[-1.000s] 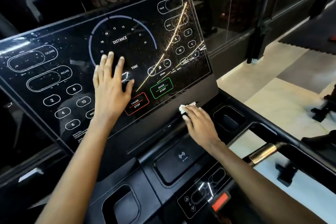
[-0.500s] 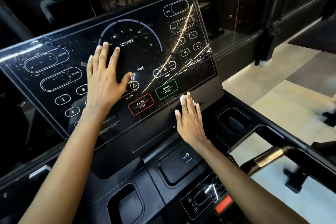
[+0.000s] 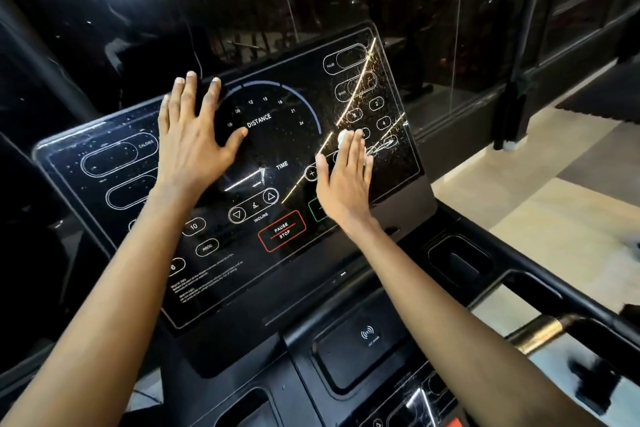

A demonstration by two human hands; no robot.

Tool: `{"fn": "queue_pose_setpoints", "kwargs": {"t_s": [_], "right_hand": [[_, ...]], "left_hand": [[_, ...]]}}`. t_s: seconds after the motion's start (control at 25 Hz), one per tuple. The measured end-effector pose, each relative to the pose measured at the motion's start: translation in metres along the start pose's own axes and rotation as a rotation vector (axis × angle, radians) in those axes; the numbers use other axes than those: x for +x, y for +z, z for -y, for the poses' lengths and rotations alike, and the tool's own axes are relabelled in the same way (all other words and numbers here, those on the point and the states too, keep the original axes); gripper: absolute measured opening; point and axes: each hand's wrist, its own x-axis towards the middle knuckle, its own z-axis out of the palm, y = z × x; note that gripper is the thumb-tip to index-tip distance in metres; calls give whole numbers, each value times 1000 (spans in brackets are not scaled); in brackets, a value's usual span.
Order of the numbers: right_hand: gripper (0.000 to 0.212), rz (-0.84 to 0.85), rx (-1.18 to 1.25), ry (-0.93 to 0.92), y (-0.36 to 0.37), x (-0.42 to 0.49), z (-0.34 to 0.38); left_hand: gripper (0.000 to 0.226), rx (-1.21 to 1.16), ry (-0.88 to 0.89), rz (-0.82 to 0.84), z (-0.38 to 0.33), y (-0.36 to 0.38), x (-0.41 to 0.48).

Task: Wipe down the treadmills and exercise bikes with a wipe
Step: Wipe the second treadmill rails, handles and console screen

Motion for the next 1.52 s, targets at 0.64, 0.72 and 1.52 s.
{"fn": "queue_pose_setpoints", "kwargs": {"t_s": [0.64, 0.72, 1.52], "right_hand": [[56, -84, -27, -437, -32, 102, 88], [71, -2, -113, -452, -20, 93, 84], [75, 28, -96, -367, 8, 6, 21]], "left_hand": [[83, -5, 62, 33, 18, -7, 11], [85, -2, 60, 29, 18, -6, 10], [93, -15, 8, -7, -2, 5, 1]]}}
